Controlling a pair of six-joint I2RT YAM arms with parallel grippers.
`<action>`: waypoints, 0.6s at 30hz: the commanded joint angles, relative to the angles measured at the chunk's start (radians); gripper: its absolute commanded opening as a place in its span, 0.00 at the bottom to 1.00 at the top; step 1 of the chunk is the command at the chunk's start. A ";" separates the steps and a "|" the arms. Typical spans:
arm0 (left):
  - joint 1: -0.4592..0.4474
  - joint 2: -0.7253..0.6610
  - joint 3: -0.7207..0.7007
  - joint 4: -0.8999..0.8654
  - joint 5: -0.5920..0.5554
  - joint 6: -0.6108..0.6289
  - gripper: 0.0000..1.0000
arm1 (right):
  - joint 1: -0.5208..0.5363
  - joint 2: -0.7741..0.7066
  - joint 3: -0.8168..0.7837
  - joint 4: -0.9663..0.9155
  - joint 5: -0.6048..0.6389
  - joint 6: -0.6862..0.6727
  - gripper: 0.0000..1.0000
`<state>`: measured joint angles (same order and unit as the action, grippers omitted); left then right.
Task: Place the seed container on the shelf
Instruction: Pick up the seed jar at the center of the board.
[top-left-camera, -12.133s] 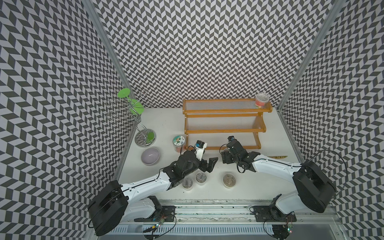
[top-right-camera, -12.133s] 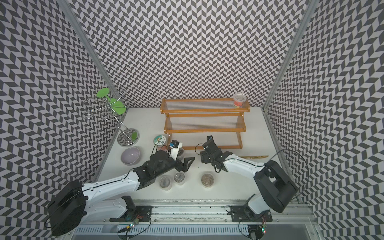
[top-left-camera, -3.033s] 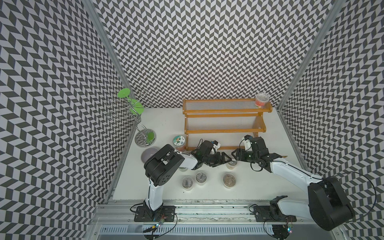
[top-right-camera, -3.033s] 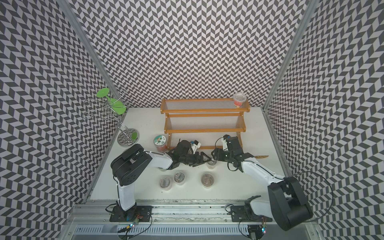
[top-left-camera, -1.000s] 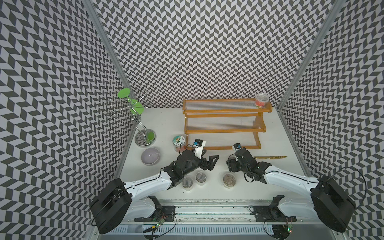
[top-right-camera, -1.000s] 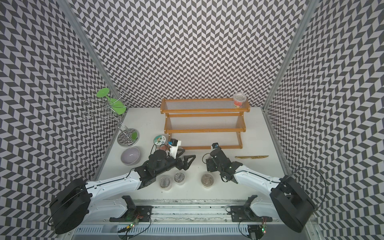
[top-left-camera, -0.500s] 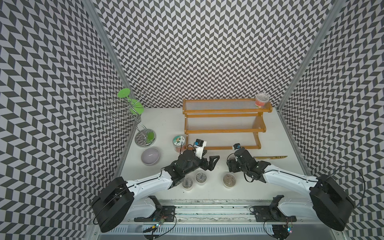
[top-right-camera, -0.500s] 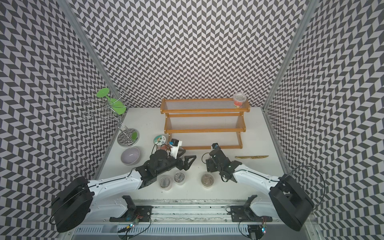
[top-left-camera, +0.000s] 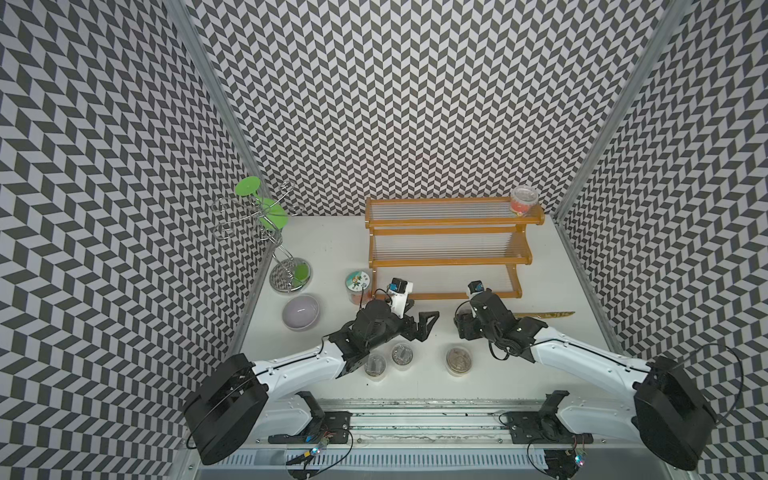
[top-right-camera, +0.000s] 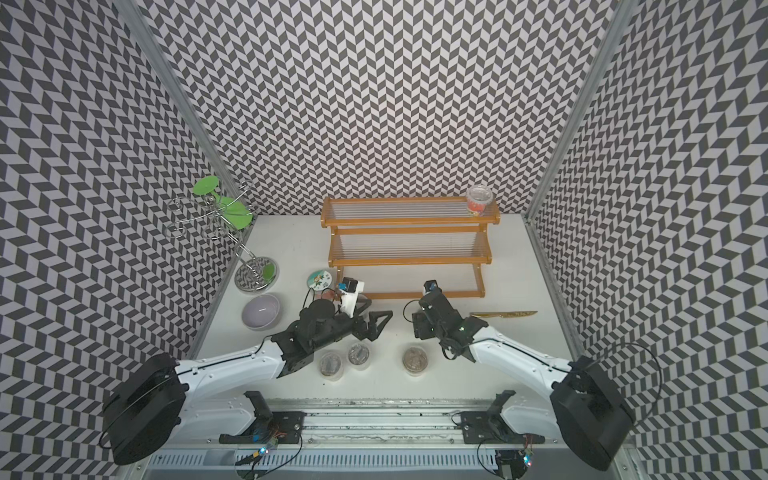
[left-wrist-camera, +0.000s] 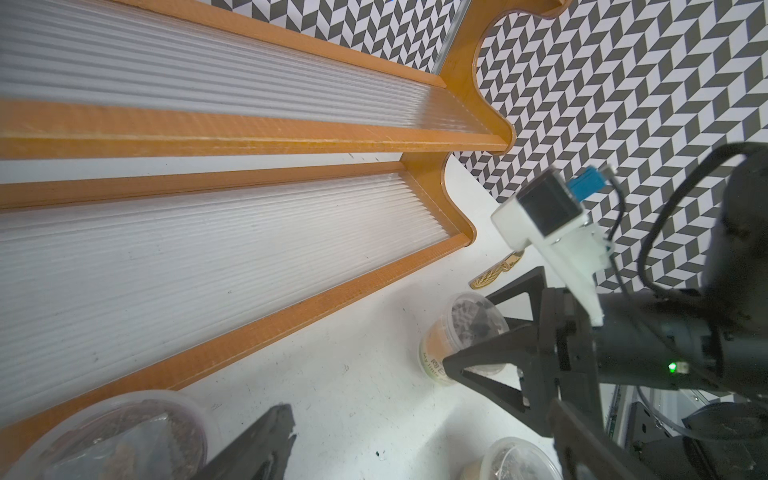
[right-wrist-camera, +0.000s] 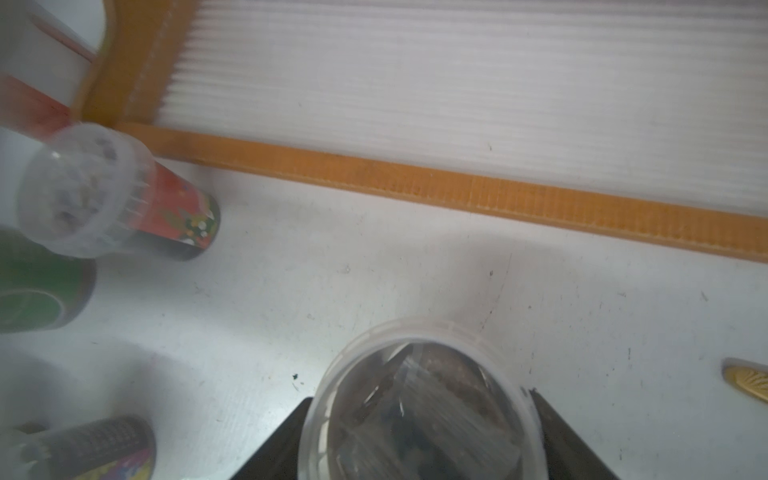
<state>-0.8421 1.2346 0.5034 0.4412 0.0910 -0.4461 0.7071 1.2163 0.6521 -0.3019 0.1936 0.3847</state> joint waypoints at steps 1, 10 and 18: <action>0.001 -0.004 0.035 0.013 0.007 0.001 1.00 | 0.008 -0.042 0.064 -0.052 0.031 -0.003 0.72; 0.002 -0.024 0.051 0.002 0.008 0.020 1.00 | 0.006 -0.116 0.239 -0.184 0.085 -0.027 0.72; 0.003 -0.019 0.092 -0.007 0.041 0.049 0.99 | -0.032 -0.054 0.531 -0.341 0.093 -0.103 0.72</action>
<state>-0.8421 1.2259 0.5625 0.4339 0.1047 -0.4259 0.6899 1.1404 1.1015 -0.5991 0.2661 0.3267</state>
